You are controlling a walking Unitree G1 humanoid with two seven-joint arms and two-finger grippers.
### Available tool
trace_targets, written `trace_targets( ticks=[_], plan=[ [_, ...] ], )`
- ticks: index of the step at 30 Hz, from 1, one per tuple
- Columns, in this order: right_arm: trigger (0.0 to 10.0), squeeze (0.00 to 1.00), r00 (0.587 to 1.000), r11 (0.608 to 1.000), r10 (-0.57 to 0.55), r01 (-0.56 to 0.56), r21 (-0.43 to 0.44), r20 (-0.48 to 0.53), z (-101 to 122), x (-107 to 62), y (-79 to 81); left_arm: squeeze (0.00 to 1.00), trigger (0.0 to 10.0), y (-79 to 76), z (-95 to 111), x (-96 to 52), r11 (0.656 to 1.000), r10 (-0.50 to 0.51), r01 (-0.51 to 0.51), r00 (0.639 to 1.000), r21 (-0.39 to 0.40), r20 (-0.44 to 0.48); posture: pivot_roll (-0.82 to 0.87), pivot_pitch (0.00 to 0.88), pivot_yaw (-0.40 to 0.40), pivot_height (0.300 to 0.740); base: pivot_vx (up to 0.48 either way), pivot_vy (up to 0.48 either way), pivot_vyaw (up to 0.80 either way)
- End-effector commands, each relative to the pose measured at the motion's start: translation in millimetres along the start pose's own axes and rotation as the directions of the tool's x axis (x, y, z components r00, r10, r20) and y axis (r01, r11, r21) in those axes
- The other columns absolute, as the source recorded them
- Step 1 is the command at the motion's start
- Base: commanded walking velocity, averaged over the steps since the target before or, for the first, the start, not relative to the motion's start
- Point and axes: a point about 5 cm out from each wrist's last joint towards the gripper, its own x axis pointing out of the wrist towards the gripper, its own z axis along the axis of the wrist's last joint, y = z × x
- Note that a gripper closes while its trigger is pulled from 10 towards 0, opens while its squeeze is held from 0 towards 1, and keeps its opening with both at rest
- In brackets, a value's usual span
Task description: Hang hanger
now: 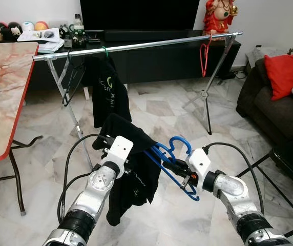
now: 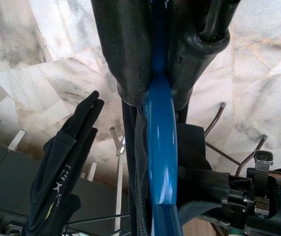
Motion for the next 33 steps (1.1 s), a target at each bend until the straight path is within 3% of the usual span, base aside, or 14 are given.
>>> trace_targets(
  ticks=[1, 29, 33],
  plan=[
    [0.0, 0.00, 0.998, 1.000, -0.021, 0.022, -0.013, 0.059, 9.3, -0.3, -3.9, 0.00, 0.0, -0.8, 2.8, 2.1, 1.000, -0.001, 0.001, 1.000, 0.003, 0.011, 0.01, 0.033, -0.071, 0.740, 0.000, 0.000, 0.00],
    [0.0, 0.00, 1.000, 1.000, -0.011, 0.011, -0.022, -0.017, -7.9, -3.0, 6.3, 0.00, 0.0, 0.3, 7.1, 3.0, 0.995, 0.056, -0.052, 0.997, -0.081, 0.045, 0.00, 0.004, -0.052, 0.740, 0.000, 0.000, 0.00],
    [0.0, 0.00, 0.986, 0.997, 0.046, -0.054, -0.048, -0.158, -28.3, -8.9, 16.3, 0.00, 0.0, 22.1, 8.5, 0.5, 0.977, 0.196, -0.191, 0.979, -0.098, 0.053, -0.01, 0.000, -0.049, 0.740, 0.000, 0.000, 0.00]
  ],
)
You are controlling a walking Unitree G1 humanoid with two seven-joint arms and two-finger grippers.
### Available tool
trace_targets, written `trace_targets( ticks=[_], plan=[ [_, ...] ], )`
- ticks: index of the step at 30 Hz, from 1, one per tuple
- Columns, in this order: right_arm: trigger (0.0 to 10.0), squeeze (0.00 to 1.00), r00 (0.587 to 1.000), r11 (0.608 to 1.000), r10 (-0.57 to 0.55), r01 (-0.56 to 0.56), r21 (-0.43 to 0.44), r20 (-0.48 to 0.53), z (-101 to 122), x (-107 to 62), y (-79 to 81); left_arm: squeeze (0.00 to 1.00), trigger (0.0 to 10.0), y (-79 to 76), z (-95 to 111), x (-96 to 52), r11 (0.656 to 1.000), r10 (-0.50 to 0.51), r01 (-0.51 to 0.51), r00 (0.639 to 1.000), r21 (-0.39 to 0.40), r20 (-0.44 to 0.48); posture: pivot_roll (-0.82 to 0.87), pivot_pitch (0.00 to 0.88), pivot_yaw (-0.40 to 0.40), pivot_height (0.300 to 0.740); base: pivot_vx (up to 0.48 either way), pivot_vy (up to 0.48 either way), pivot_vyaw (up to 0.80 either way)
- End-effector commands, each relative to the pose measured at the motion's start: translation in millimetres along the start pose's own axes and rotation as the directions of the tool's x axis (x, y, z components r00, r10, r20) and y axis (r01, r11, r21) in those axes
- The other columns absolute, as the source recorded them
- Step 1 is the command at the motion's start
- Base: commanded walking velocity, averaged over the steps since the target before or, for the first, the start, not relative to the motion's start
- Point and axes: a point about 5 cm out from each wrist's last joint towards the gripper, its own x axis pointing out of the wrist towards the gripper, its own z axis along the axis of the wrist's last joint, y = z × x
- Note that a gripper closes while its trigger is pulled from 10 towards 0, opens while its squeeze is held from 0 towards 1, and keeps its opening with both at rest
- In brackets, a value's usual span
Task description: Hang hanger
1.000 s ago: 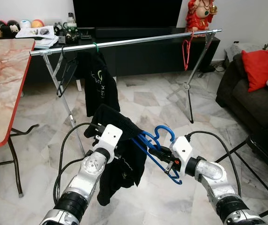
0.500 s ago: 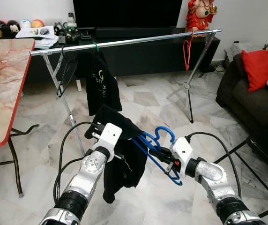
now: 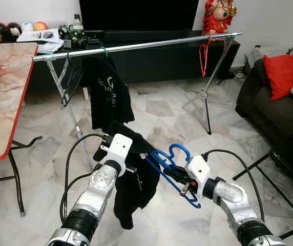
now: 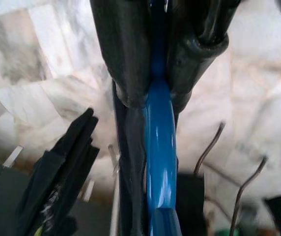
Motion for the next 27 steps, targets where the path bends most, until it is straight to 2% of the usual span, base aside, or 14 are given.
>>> trace_targets(
  ticks=[1, 2, 3, 5, 6, 10, 13, 17, 21, 22, 24, 25, 27],
  plan=[
    [0.0, 0.00, 0.990, 0.997, 0.072, -0.075, -0.018, -0.124, -21.3, -8.7, 10.8, 0.00, 0.0, 22.0, 7.3, 1.3, 0.992, 0.124, -0.124, 0.992, -0.021, 0.034, -0.01, 0.000, -0.049, 0.740, 0.000, 0.000, 0.00],
    [0.0, 0.00, 0.990, 0.997, 0.072, -0.075, -0.018, -0.124, -21.3, -8.7, 10.8, 0.00, 0.0, 22.0, 7.3, 1.3, 0.992, 0.124, -0.124, 0.992, -0.021, 0.034, -0.01, 0.000, -0.049, 0.740, 0.000, 0.000, 0.00],
    [0.0, 0.00, 0.973, 0.993, 0.111, -0.116, -0.013, -0.204, -36.8, -15.6, 18.8, 0.00, 0.0, 30.6, 8.0, 0.7, 0.985, 0.171, -0.170, 0.985, -0.030, 0.035, -0.01, 0.000, -0.048, 0.740, 0.000, 0.000, 0.00],
    [0.0, 0.00, 0.964, 0.992, 0.123, -0.130, -0.011, -0.234, -42.9, -18.8, 22.0, 0.00, 0.0, 33.7, 8.4, 0.4, 0.982, 0.188, -0.187, 0.982, -0.034, 0.036, -0.01, 0.000, -0.048, 0.740, 0.000, 0.000, 0.00],
    [0.0, 0.00, 0.944, 0.989, 0.137, -0.145, -0.004, -0.301, -56.7, -26.9, 28.0, 0.00, 0.0, 40.8, 8.7, -0.7, 0.972, 0.233, -0.232, 0.972, -0.035, 0.039, -0.01, 0.000, -0.045, 0.740, 0.000, 0.000, 0.00],
    [0.0, 0.00, 0.928, 0.988, 0.153, -0.147, 0.044, -0.338, -70.1, -36.1, 35.8, 0.00, 0.0, 48.5, 5.4, -2.3, 0.954, 0.299, -0.298, 0.954, -0.045, 0.023, -0.02, 0.000, -0.045, 0.740, 0.000, 0.000, 0.00],
    [0.0, 0.00, 0.921, 0.975, 0.220, -0.203, 0.086, -0.322, -73.9, -39.3, 47.1, 0.00, 0.0, 50.1, -2.0, -3.9, 0.938, 0.338, -0.339, 0.941, -0.077, -0.023, -0.03, 0.010, -0.046, 0.740, 0.000, 0.000, 0.00],
    [0.0, 0.00, 0.921, 0.966, 0.254, -0.229, 0.119, -0.294, -72.7, -40.7, 52.5, 0.00, 0.0, 49.3, -8.4, -5.5, 0.939, 0.336, -0.339, 0.941, -0.061, -0.049, -0.03, 0.025, -0.045, 0.740, 0.000, 0.000, 0.00],
    [0.0, 0.00, 0.948, 0.949, 0.281, -0.251, 0.191, -0.148, -56.0, -42.7, 52.9, 0.00, 0.0, 58.5, -26.6, -14.4, 0.932, 0.359, -0.362, 0.927, -0.009, -0.112, -0.04, 0.039, -0.036, 0.740, 0.000, 0.000, 0.00],
    [0.0, 0.00, 0.959, 0.947, 0.267, -0.243, 0.208, -0.096, -48.5, -44.2, 50.4, 0.00, 0.0, 63.5, -33.7, -19.3, 0.925, 0.376, -0.381, 0.916, -0.004, -0.137, -0.04, 0.045, -0.033, 0.740, 0.000, 0.000, 0.00],
    [0.0, 0.00, 0.962, 0.948, 0.259, -0.238, 0.210, -0.083, -46.6, -44.9, 49.4, 0.00, 0.0, 64.8, -35.3, -20.7, 0.922, 0.382, -0.386, 0.913, -0.003, -0.142, -0.04, 0.045, -0.033, 0.740, 0.000, 0.000, 0.00],
    [0.0, 0.00, 0.991, 0.967, 0.125, -0.111, 0.231, -0.049, -42.8, -47.0, 35.5, 0.00, 0.0, 70.9, -43.4, -28.4, 0.911, 0.404, -0.412, 0.899, -0.014, -0.168, -0.04, 0.054, -0.029, 0.740, 0.000, 0.000, 0.00],
    [0.0, 0.00, 0.998, 0.966, 0.047, -0.036, 0.257, -0.035, -41.6, -48.7, 27.8, 0.00, 0.0, 74.0, -47.6, -32.7, 0.905, 0.415, -0.424, 0.892, -0.018, -0.181, -0.04, 0.054, -0.029, 0.740, 0.000, 0.000, 0.00]
  ],
)
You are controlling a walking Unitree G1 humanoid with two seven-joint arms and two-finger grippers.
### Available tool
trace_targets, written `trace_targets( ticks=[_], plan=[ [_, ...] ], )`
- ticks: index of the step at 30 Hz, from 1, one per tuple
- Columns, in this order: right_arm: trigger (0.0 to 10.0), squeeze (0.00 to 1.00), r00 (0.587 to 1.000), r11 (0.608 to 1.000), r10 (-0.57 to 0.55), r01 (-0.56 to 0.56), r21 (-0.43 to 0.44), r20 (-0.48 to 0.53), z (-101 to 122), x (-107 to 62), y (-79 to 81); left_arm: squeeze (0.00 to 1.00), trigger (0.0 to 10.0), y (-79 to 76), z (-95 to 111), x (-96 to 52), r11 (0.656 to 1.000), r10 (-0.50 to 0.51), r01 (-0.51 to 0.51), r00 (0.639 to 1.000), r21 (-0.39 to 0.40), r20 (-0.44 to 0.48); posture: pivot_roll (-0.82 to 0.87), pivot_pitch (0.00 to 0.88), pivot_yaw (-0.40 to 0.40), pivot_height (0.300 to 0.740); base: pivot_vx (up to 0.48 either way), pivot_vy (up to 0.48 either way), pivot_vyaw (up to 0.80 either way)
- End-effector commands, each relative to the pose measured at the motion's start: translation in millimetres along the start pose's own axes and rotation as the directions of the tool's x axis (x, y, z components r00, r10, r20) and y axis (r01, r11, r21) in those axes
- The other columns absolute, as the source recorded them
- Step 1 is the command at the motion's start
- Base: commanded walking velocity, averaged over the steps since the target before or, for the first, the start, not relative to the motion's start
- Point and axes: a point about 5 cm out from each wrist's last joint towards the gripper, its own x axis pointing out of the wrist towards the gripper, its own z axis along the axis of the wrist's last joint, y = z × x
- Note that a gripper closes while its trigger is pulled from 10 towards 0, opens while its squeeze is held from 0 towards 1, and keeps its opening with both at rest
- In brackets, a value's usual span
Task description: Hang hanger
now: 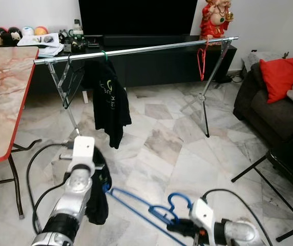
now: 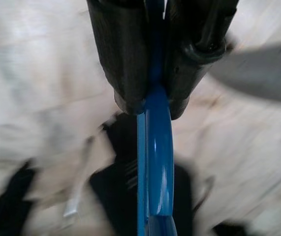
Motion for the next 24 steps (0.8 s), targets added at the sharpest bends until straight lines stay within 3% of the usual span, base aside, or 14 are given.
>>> trace_targets(
  ticks=[1, 3, 4, 5, 6, 7, 8, 9, 10, 11, 14, 17, 22, 24],
  plan=[
    [0.0, 0.00, 0.988, 0.990, -0.140, 0.139, 0.015, 0.058, 7.5, -7.4, -13.8, 0.00, 0.0, 8.3, 0.9, -0.7, 1.000, 0.024, -0.024, 1.000, -0.014, 0.009, -0.04, 0.059, -0.025, 0.740, 0.000, 0.000, 0.00],
    [0.0, 0.00, 0.946, 0.949, -0.314, 0.308, 0.072, 0.085, 5.7, -11.5, -25.1, 0.00, 0.0, 11.7, -3.0, -4.6, 0.999, 0.014, -0.014, 1.000, -0.050, 0.011, -0.04, 0.064, -0.023, 0.740, 0.000, 0.000, 0.00],
    [0.0, 0.00, 0.894, 0.892, -0.444, 0.434, 0.128, 0.062, -1.1, -13.2, -30.7, 0.00, 2.0, 13.1, -4.7, -8.0, 0.996, -0.002, 0.004, 1.000, -0.086, 0.020, -0.04, 0.070, -0.017, 0.740, 0.000, 0.000, 0.00],
    [0.0, 0.00, 0.870, 0.865, -0.491, 0.482, 0.135, 0.037, -6.0, -12.2, -30.8, 0.00, 4.2, 12.8, -4.6, -9.6, 0.995, -0.016, 0.018, 0.999, -0.100, 0.028, -0.04, 0.072, -0.015, 0.740, 0.000, 0.000, 0.00],
    [0.0, 0.00, 0.855, 0.848, -0.519, 0.512, 0.140, 0.019, -9.1, -11.8, -30.3, 0.00, 4.2, 12.6, -4.5, -10.7, 0.994, -0.025, 0.029, 0.999, -0.109, 0.033, -0.04, 0.072, -0.015, 0.740, 0.000, 0.000, 0.00],
    [3.6, 0.00, 0.840, 0.831, -0.543, 0.538, 0.144, -0.004, -12.7, -10.7, -29.3, 0.00, 8.7, 11.9, -3.8, -11.8, 0.992, -0.039, 0.043, 0.998, -0.115, 0.042, -0.04, 0.075, -0.008, 0.740, 0.000, 0.000, 0.00],
    [3.1, 0.00, 0.801, 0.783, -0.597, 0.595, 0.182, -0.054, -21.3, -7.9, -27.7, 0.00, 10.0, 8.3, -0.6, -14.5, 0.983, -0.077, 0.087, 0.995, -0.163, 0.064, -0.04, 0.076, -0.004, 0.740, 0.000, 0.000, 0.00],
    [3.1, 0.00, 0.801, 0.783, -0.597, 0.595, 0.182, -0.054, -21.3, -7.9, -27.7, 0.00, 10.0, 8.3, -0.6, -14.5, 0.983, -0.077, 0.087, 0.995, -0.163, 0.064, -0.04, 0.076, -0.004, 0.740, 0.000, 0.000, 0.00],
    [3.6, 0.00, 0.769, 0.744, -0.632, 0.637, 0.204, -0.098, -28.2, -6.1, -26.7, 0.00, 10.0, 5.4, 1.7, -16.4, 0.974, -0.106, 0.119, 0.991, -0.191, 0.080, -0.04, 0.076, -0.002, 0.740, 0.000, 0.000, 0.00],
    [10.0, 0.00, 0.728, 0.699, -0.668, 0.684, 0.208, -0.154, -36.2, -4.8, -25.5, 0.00, 10.0, 1.4, 5.6, -19.1, 0.965, -0.140, 0.160, 0.984, -0.209, 0.106, -0.04, 0.074, 0.000, 0.740, 0.000, 0.000, 0.00],
    [10.0, 0.00, 0.629, 0.561, -0.722, 0.776, 0.289, -0.289, -60.2, -0.8, -15.2, 0.00, 10.0, -7.2, 17.5, -29.4, 0.938, -0.211, 0.250, 0.961, -0.239, 0.179, -0.03, 0.059, 0.021, 0.740, 0.000, 0.000, 0.00],
    [10.0, 0.00, 0.593, 0.504, -0.720, 0.804, 0.316, -0.361, -74.8, 0.4, -4.9, 0.00, 10.0, -5.9, 19.7, -35.7, 0.922, -0.207, 0.256, 0.960, -0.290, 0.190, -0.03, 0.051, 0.029, 0.740, 0.000, 0.000, 0.00],
    [10.0, 0.00, 0.545, 0.427, -0.684, 0.838, 0.339, -0.486, -101.6, -2.9, 16.7, 0.00, 10.0, -1.3, 20.6, -44.4, 0.919, -0.200, 0.254, 0.959, -0.300, 0.198, -0.02, 0.030, 0.037, 0.740, 0.000, 0.000, 0.00],
    [10.0, 0.00, 0.498, 0.354, -0.674, 0.866, 0.352, -0.547, -116.9, -10.9, 27.7, 0.00, 10.0, 2.8, 21.0, -51.5, 0.916, -0.195, 0.250, 0.961, -0.315, 0.196, -0.01, 0.022, 0.037, 0.740, 0.000, 0.000, 0.00]
  ],
)
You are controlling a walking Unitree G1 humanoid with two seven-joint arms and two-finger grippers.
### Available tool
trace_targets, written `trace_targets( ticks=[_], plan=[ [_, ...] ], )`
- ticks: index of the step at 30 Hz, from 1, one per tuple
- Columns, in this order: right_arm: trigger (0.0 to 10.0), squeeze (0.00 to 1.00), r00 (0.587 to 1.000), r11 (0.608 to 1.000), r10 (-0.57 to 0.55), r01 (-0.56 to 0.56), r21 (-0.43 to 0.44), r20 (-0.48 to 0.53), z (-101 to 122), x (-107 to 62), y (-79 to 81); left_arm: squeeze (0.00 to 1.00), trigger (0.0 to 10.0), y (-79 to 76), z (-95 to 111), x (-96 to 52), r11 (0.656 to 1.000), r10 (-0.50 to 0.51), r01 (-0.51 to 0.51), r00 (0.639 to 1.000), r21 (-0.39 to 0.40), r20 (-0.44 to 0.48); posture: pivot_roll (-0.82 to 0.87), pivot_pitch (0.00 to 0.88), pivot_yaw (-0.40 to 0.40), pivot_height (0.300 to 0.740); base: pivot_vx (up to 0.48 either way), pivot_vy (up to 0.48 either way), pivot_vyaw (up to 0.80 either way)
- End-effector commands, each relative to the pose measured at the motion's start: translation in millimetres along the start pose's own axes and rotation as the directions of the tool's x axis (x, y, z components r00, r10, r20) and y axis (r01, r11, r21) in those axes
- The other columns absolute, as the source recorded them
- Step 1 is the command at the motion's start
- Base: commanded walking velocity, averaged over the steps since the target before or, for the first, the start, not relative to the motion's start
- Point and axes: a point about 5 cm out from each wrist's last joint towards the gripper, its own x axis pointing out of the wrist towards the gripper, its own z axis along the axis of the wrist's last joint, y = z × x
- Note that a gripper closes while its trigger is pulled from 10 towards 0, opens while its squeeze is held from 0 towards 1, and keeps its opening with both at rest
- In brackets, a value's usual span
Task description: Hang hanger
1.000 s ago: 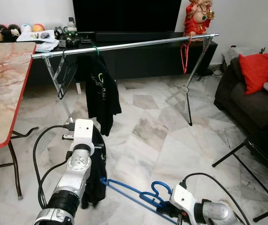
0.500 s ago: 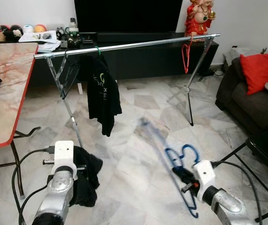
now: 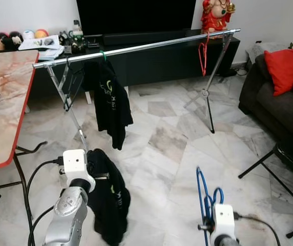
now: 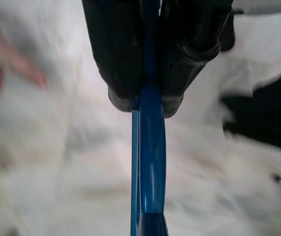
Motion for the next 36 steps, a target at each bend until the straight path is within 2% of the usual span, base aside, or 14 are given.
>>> trace_targets(
  ticks=[1, 5, 13, 17, 20, 25, 30, 36],
  plan=[
    [10.0, 0.00, 0.998, 0.998, -0.044, 0.046, 0.038, -0.048, -16.7, -4.0, -6.2, 0.00, 10.0, 2.2, 9.3, -3.2, 1.000, 0.000, 0.000, 1.000, -0.013, 0.030, -0.01, 0.014, 0.037, 0.740, 0.000, 0.000, 0.00],
    [10.0, 0.00, 0.996, 0.998, -0.054, 0.052, -0.034, -0.066, -33.9, -10.1, -11.6, 0.00, 10.0, 7.6, 3.6, -7.9, 1.000, 0.025, -0.025, 1.000, 0.010, 0.006, -0.01, 0.004, 0.042, 0.740, 0.000, 0.000, 0.18],
    [10.0, 0.00, 0.994, 0.997, -0.068, 0.063, -0.048, -0.091, -48.8, -15.6, -14.1, 0.00, 10.0, 8.3, 6.1, -10.8, 0.999, 0.039, -0.039, 0.999, -0.009, -0.004, -0.02, 0.000, 0.051, 0.740, 0.000, 0.000, 0.78],
    [10.0, 0.00, 0.995, 0.995, -0.043, 0.035, -0.090, -0.085, -47.9, -15.0, -9.0, 0.00, 10.0, 4.6, 4.8, -9.5, 1.000, 0.027, -0.027, 1.000, 0.005, 0.000, -0.01, 0.000, 0.051, 0.740, 0.000, 0.000, 0.80],
    [10.0, 0.00, 0.997, 0.996, -0.033, 0.027, -0.089, -0.074, -42.9, -12.8, -5.2, 0.00, 10.0, 5.1, 6.6, -9.6, 0.999, 0.039, -0.039, 0.999, 0.008, 0.009, -0.01, 0.000, 0.051, 0.740, 0.000, 0.000, 0.80],
    [10.0, 0.00, 0.998, 0.995, -0.023, 0.017, -0.098, -0.059, -33.5, -9.3, -2.7, 0.00, 10.0, 4.5, 5.7, -10.5, 0.998, 0.012, -0.012, 1.000, 0.058, -0.001, 0.00, 0.001, 0.043, 0.740, 0.000, 0.000, 0.80],
    [10.0, 0.00, 0.998, 0.993, -0.019, 0.012, -0.115, -0.058, -31.6, -8.6, -2.4, 0.00, 10.0, 4.9, 3.6, -13.1, 0.999, 0.020, -0.019, 1.000, 0.045, -0.007, -0.01, 0.014, 0.037, 0.740, 0.000, 0.000, 0.76],
    [10.0, 0.00, 0.997, 0.997, -0.037, 0.032, -0.072, -0.073, -36.8, -10.1, -3.4, 0.00, 10.0, 6.8, 0.5, -15.3, 0.997, -0.003, 0.005, 1.000, 0.080, -0.028, -0.03, 0.030, 0.048, 0.740, 0.000, 0.000, 0.00]
  ],
)
